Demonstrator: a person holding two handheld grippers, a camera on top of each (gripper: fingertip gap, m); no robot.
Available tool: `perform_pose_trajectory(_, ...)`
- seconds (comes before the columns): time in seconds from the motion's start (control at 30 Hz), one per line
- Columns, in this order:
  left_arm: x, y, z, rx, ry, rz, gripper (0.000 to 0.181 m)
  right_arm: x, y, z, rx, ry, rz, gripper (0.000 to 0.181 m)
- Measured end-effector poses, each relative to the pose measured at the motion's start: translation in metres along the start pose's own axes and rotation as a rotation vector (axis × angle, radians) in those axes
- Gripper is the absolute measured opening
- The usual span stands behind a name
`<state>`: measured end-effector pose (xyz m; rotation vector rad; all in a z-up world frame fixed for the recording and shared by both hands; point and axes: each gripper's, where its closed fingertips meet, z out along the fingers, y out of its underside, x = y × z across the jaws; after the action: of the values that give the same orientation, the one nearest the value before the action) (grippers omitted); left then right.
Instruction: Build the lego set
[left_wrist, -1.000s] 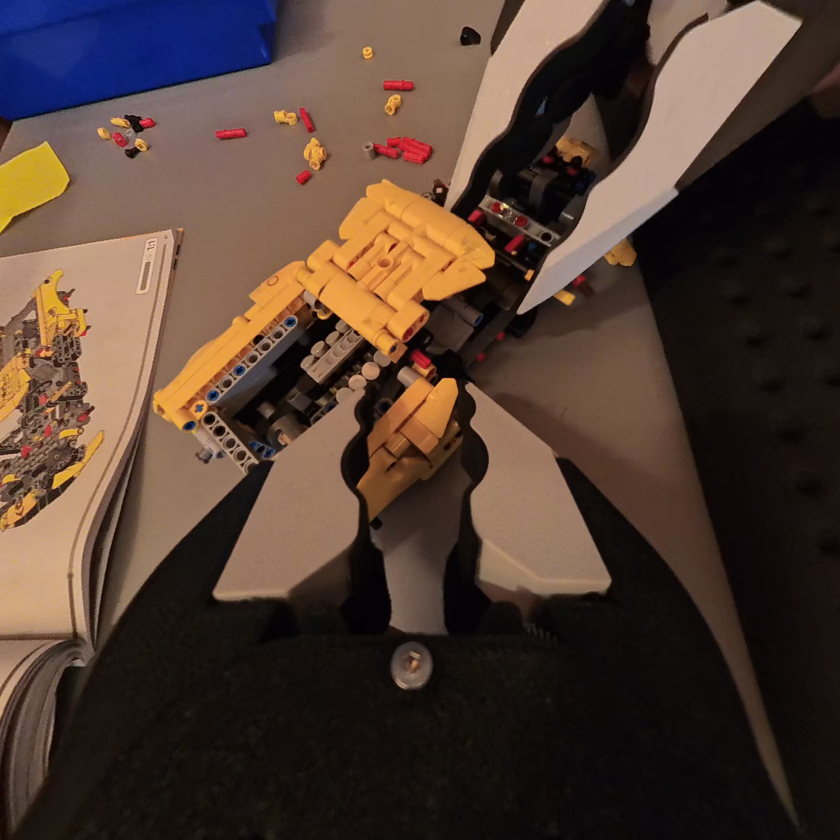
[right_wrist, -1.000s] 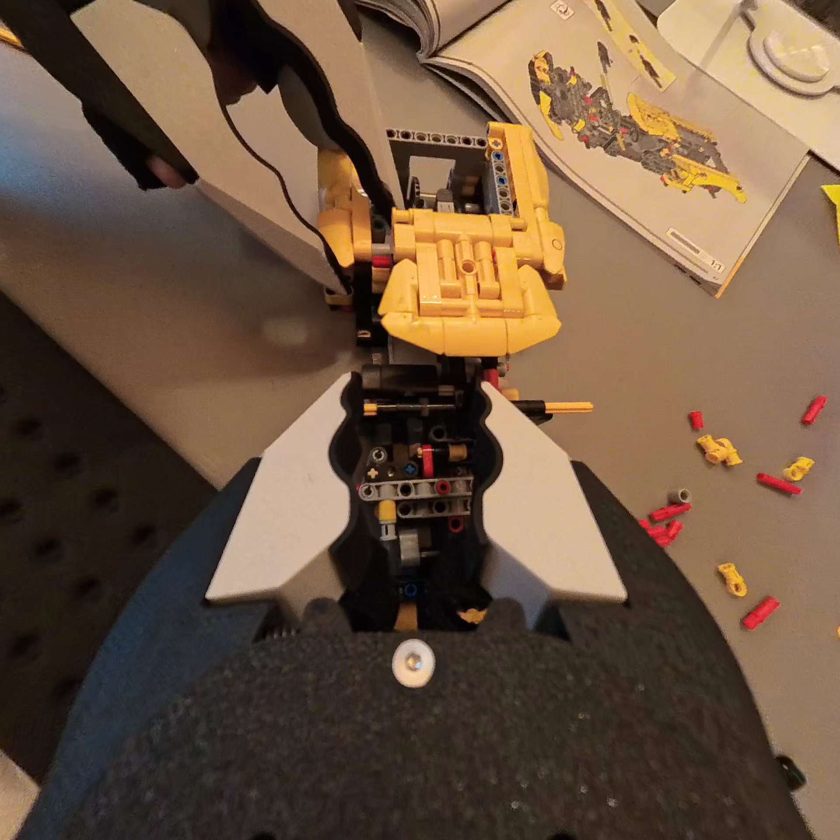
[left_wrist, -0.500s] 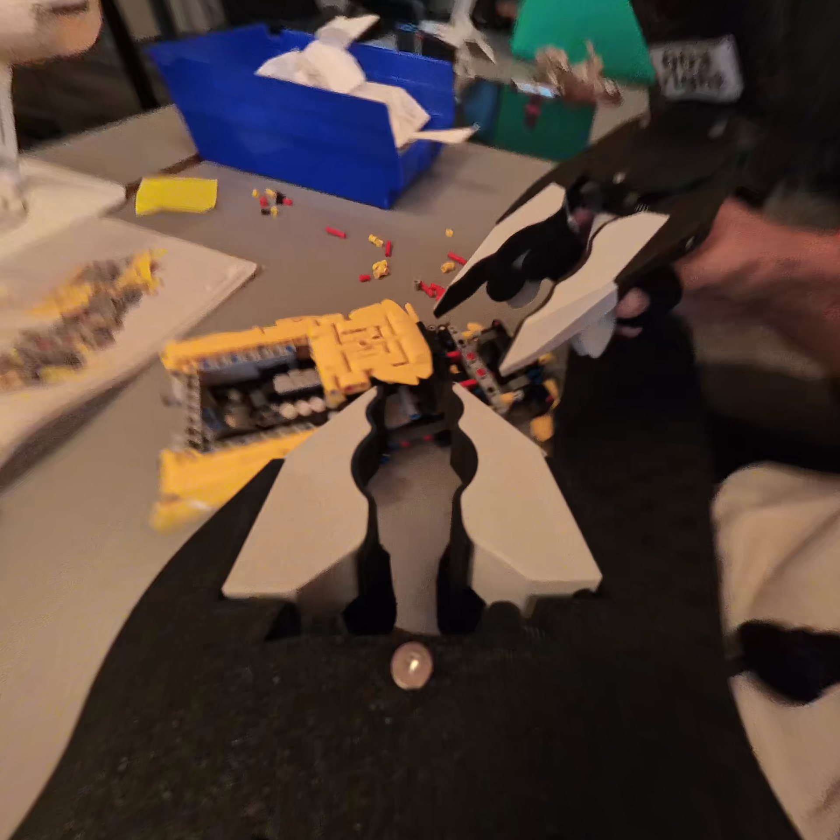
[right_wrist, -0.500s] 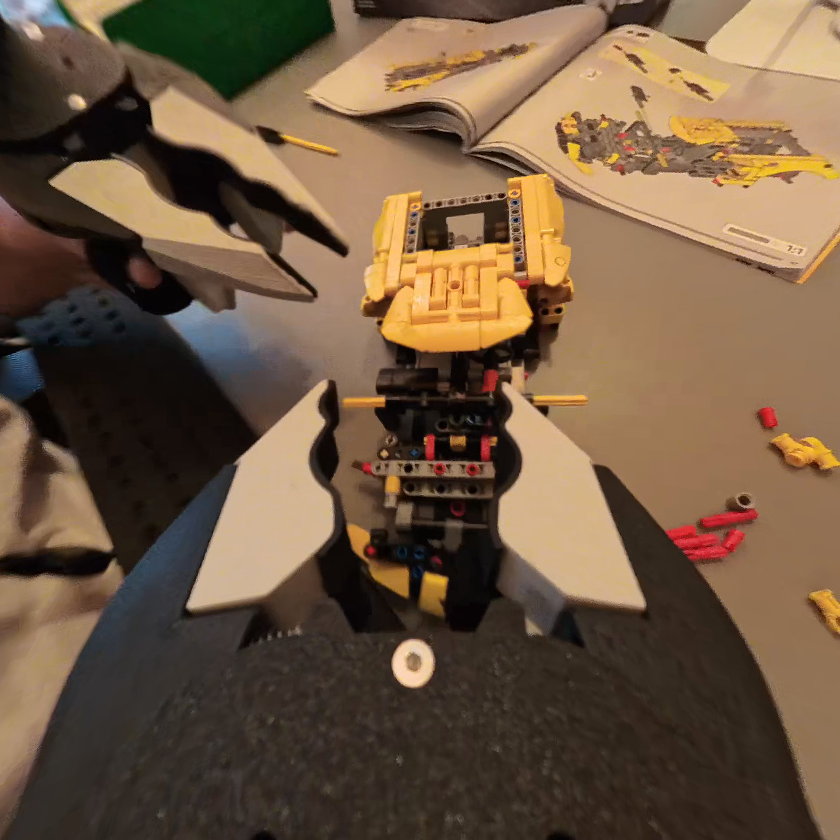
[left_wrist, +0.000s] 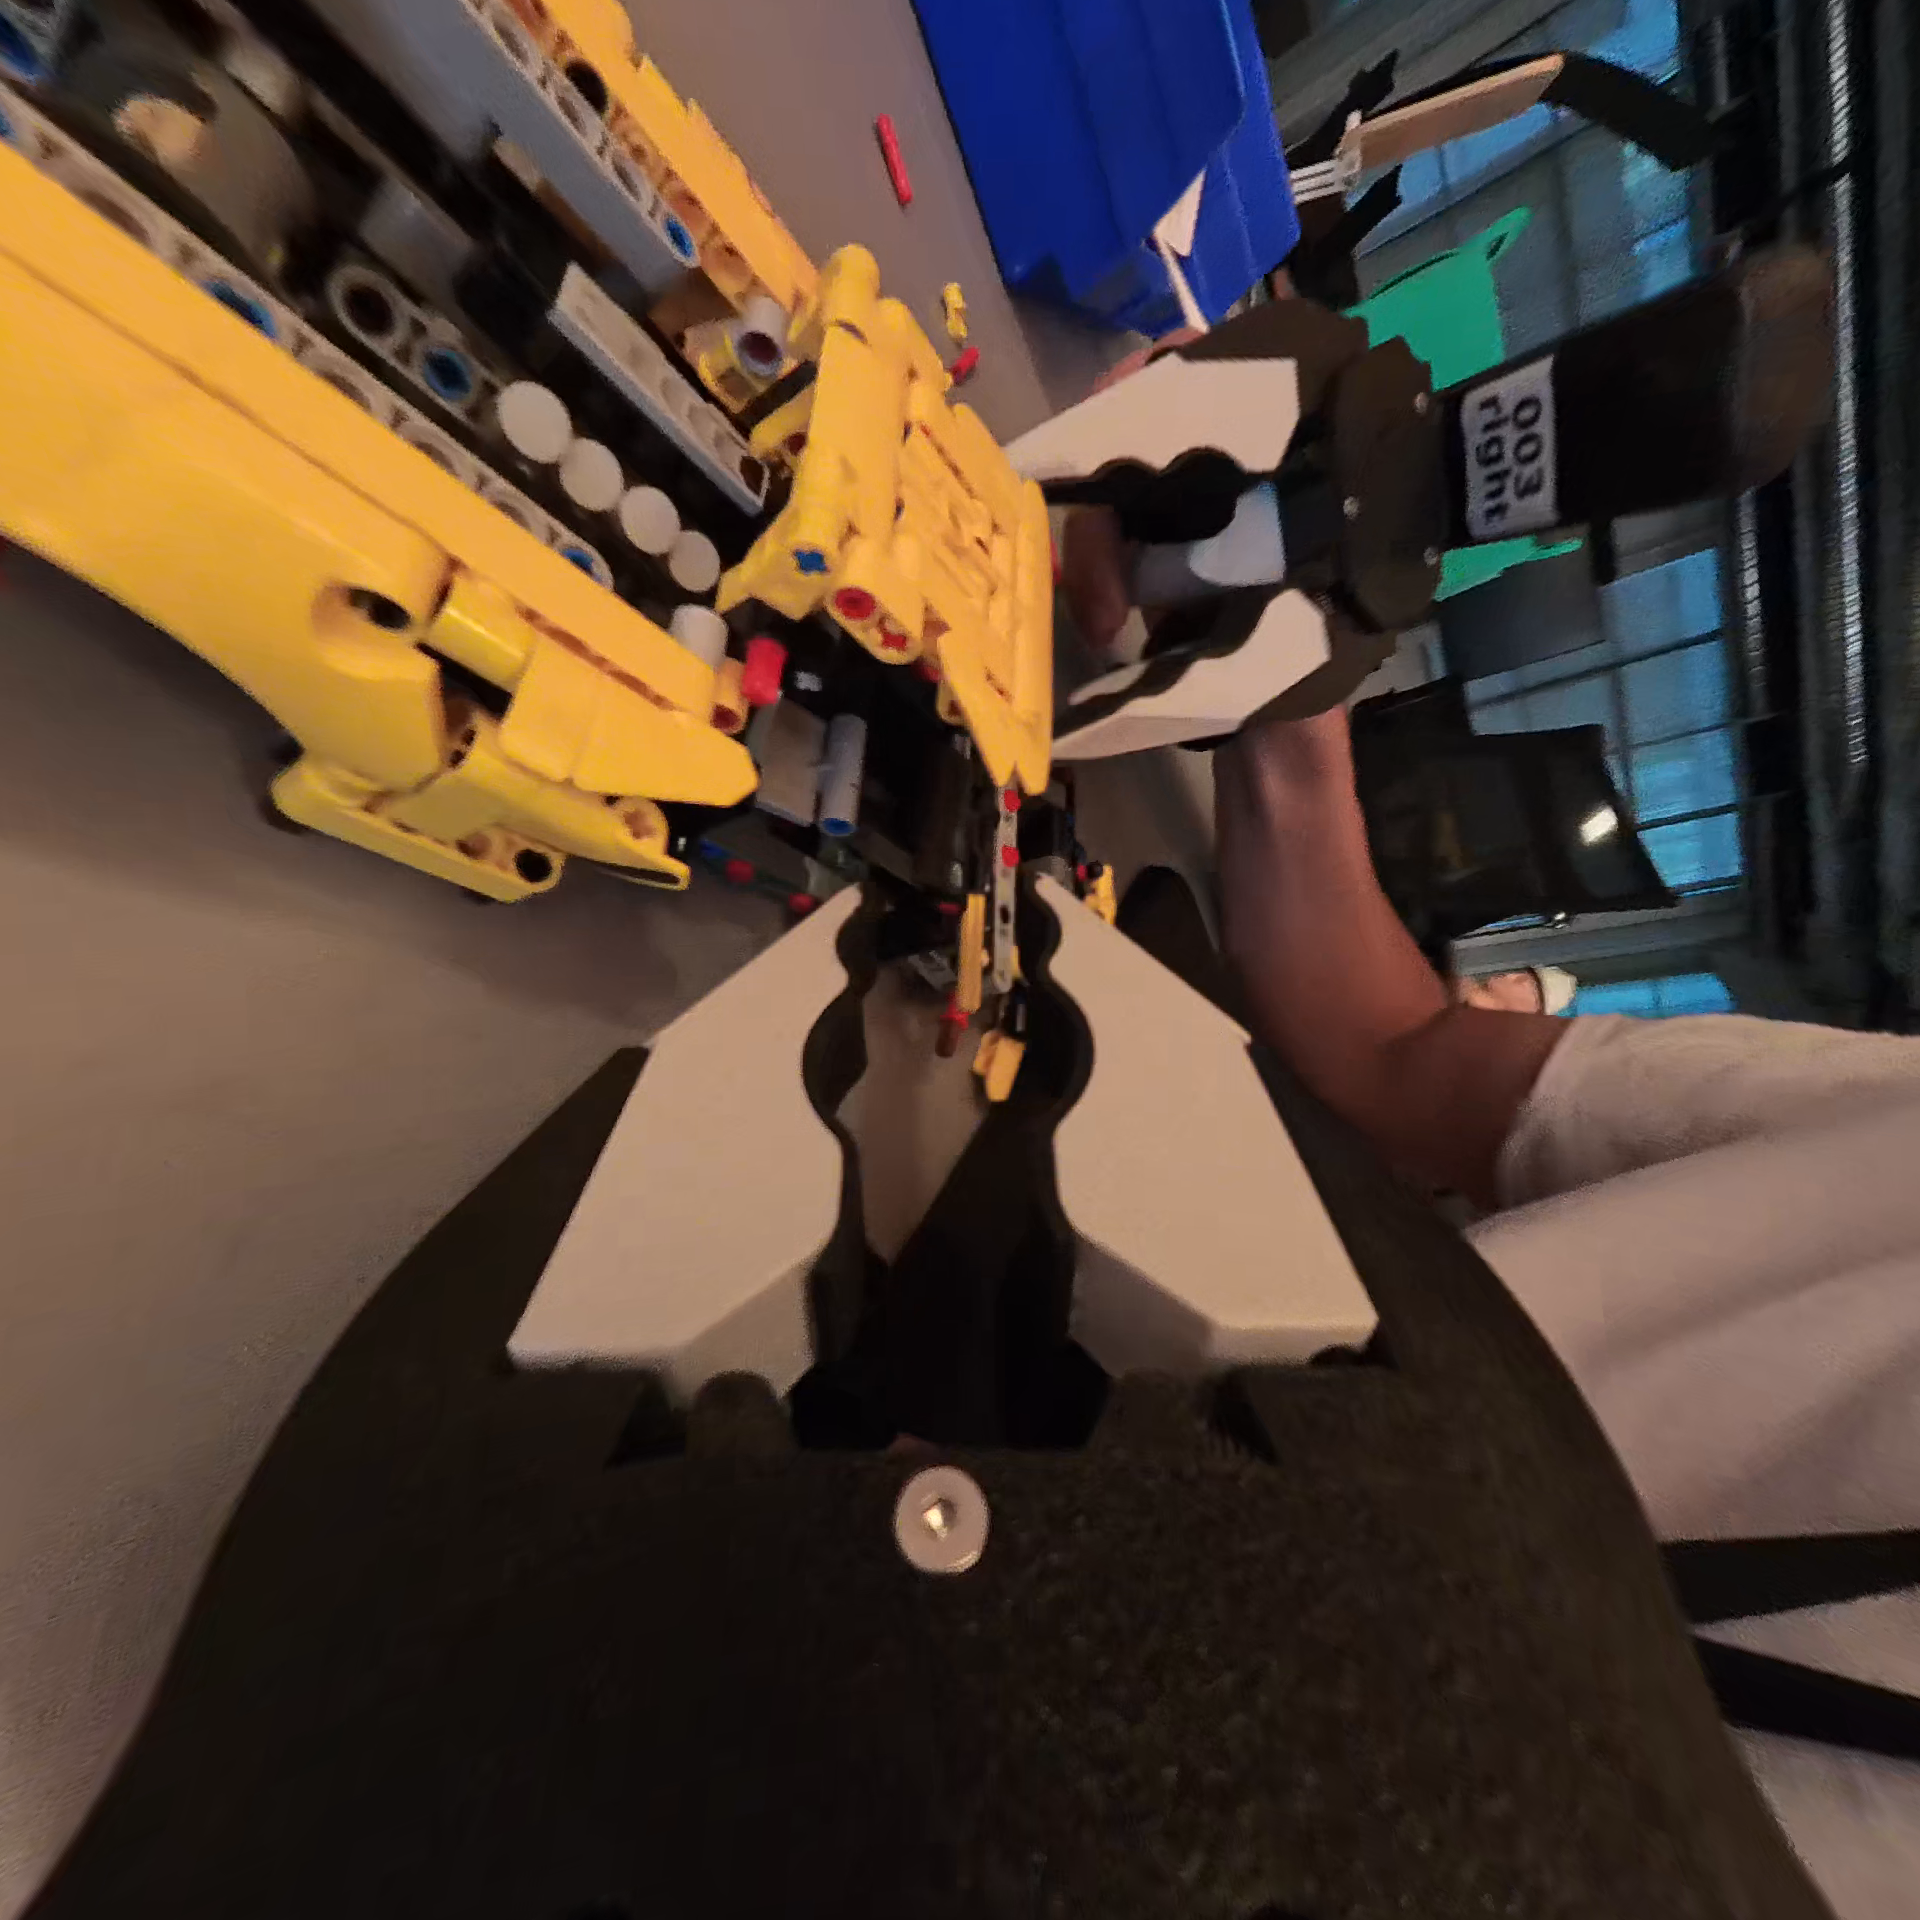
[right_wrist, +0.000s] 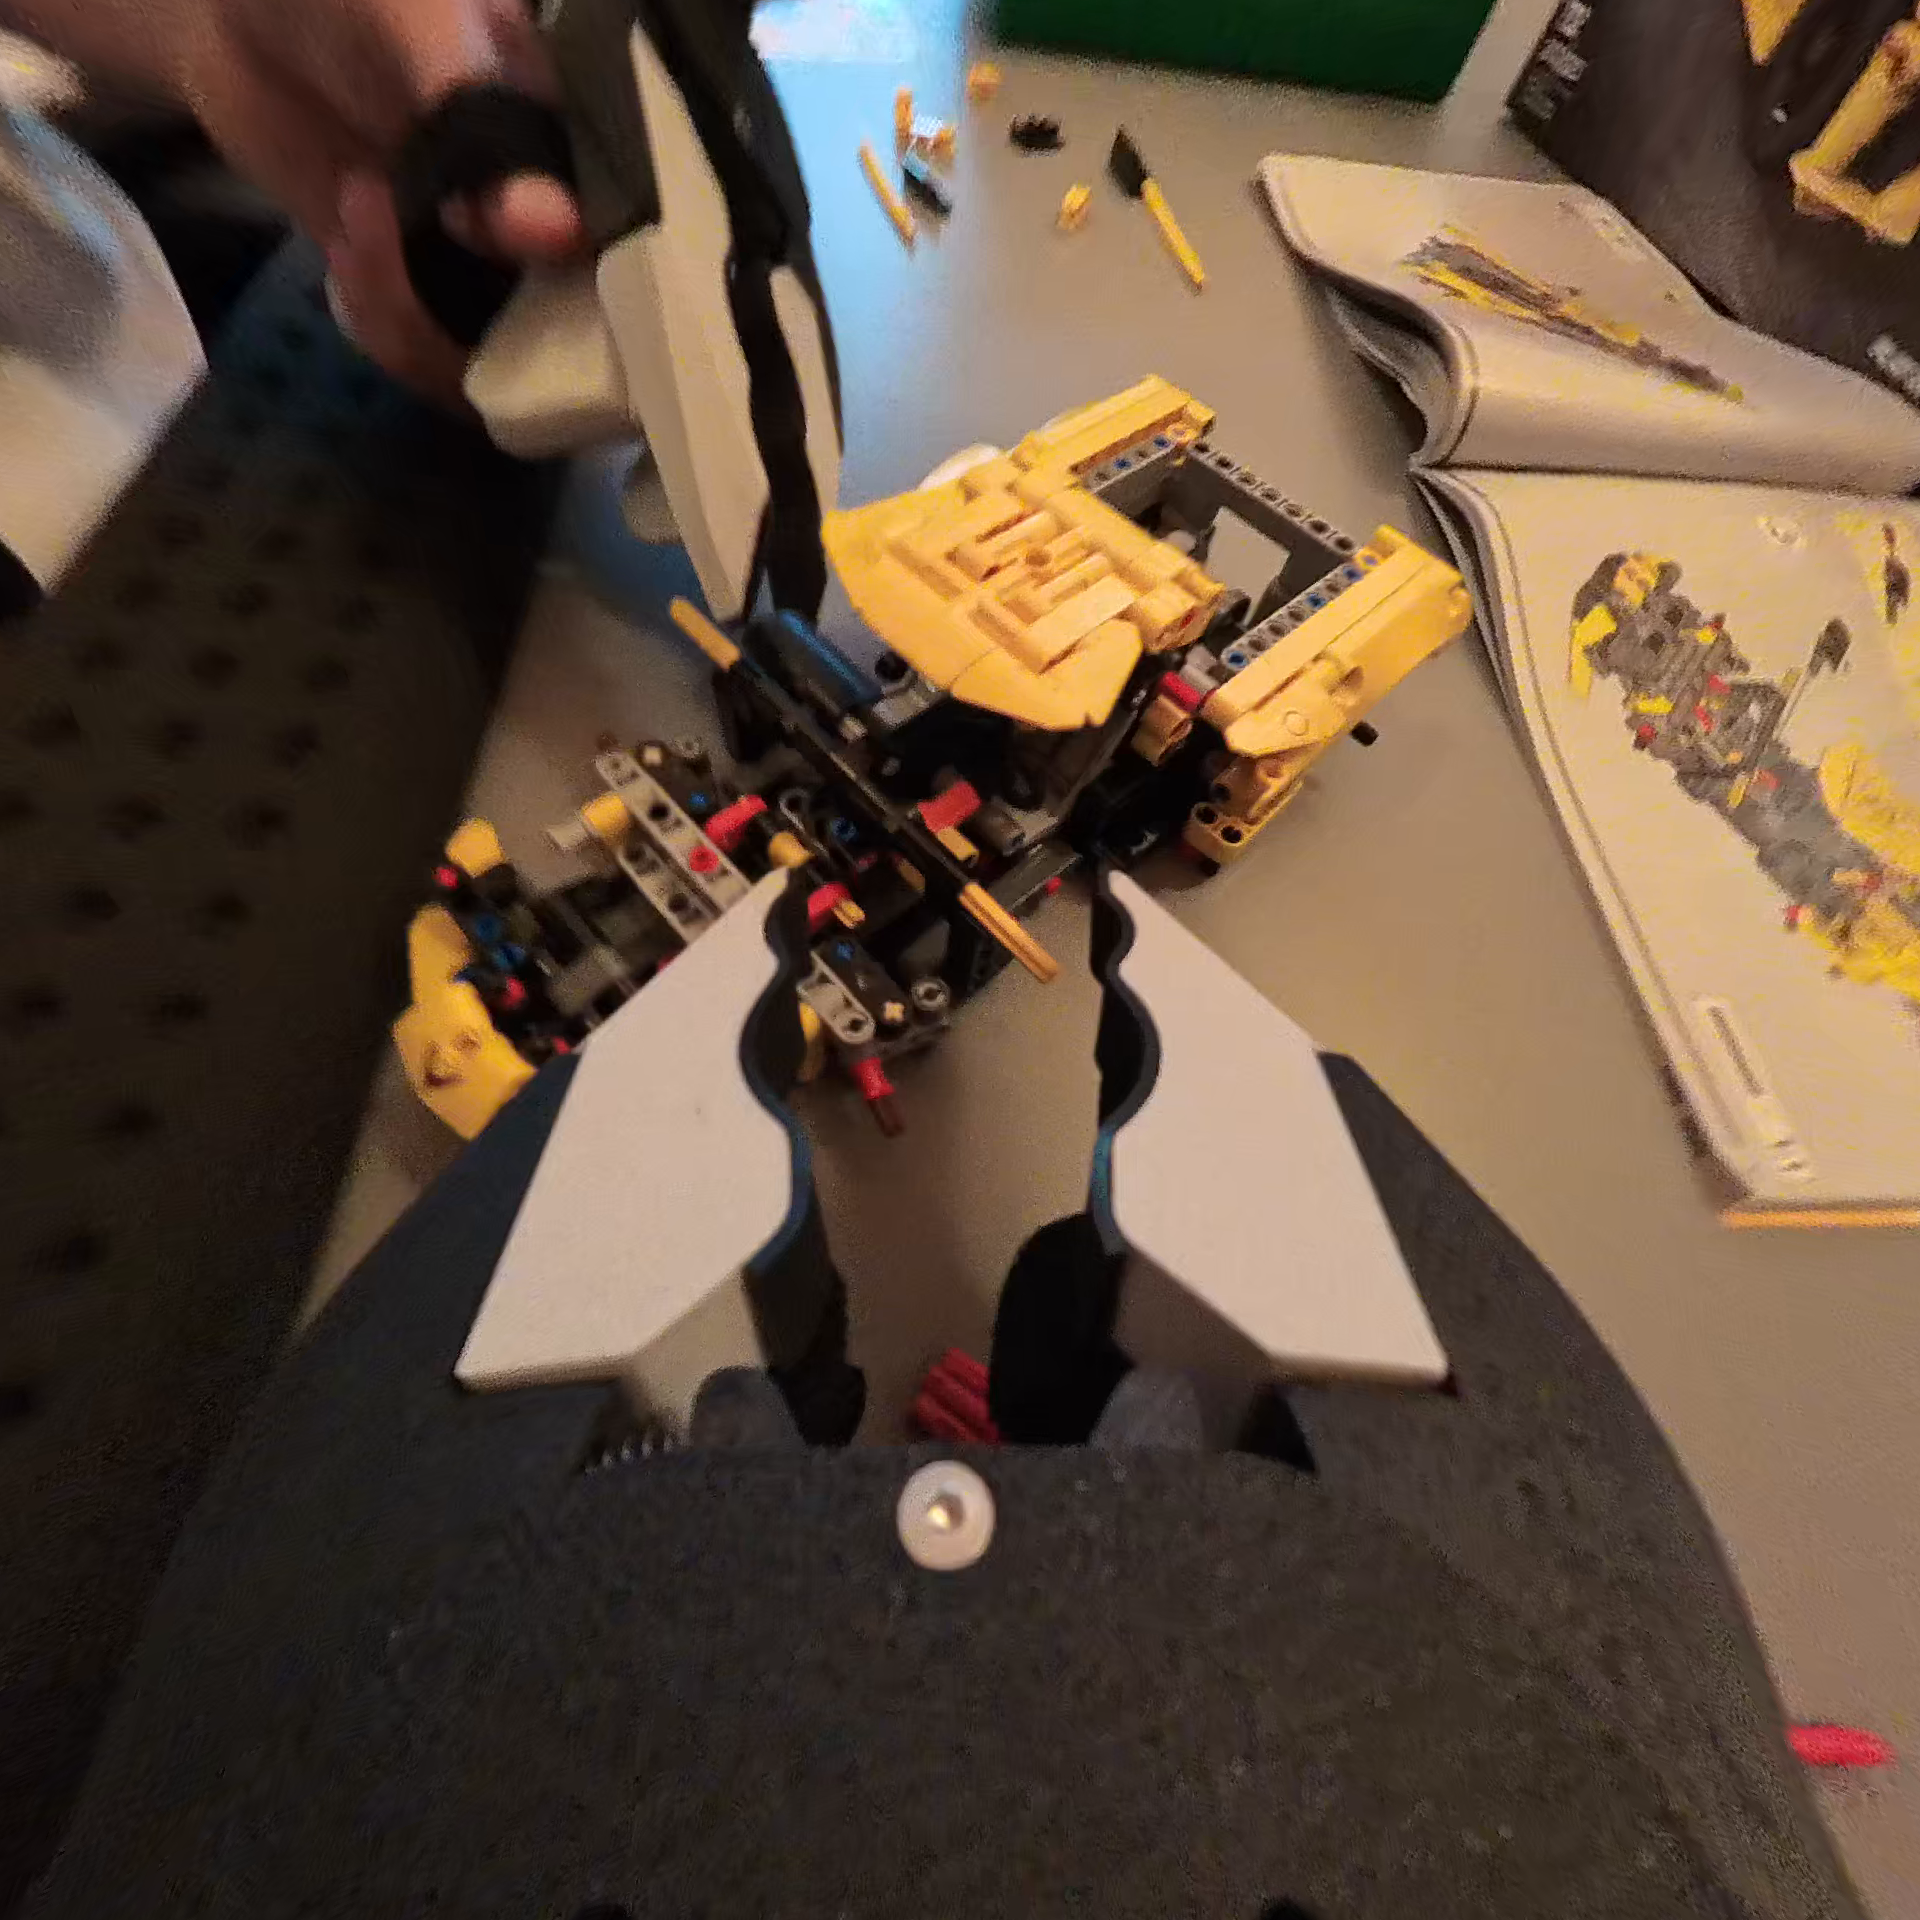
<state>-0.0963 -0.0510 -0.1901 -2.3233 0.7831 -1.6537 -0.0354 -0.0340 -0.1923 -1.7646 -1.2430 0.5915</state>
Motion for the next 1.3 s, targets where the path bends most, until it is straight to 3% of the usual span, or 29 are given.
perform_pose_trajectory(0.1, -0.002, -0.004, 0.003, 0.039, -0.02, -0.037, 0.019, -0.004, 0.001, 0.007, -0.018, -0.067, -0.103, 0.046)
perform_pose_trajectory(0.3, -0.001, -0.006, 0.006, 0.043, 0.013, -0.089, 0.01, -0.01, 0.003, 0.018, -0.051, -0.197, -0.095, 0.028)
perform_pose_trajectory(0.43, 0.001, -0.006, 0.006, 0.029, 0.03, -0.053, 0.007, -0.012, 0.003, 0.019, -0.073, -0.215, -0.01, 0.028)
perform_pose_trajectory(0.93, -0.001, -0.011, 0.004, 0.044, 0.093, -0.125, 0.003, -0.014, 0.001, 0.024, -0.086, -0.214, -0.015, 0.026)
perform_pose_trajectory(1.2, -0.001, -0.011, 0.003, 0.037, 0.097, -0.121, 0.006, -0.01, -0.008, 0.013, 0.039, -0.256, 0.063, 0.033)
perform_pose_trajectory(1.3, -0.002, -0.008, 0.001, 0.014, 0.111, -0.147, 0.008, -0.01, -0.02, 0.01, 0.111, -0.259, 0.003, 0.027)
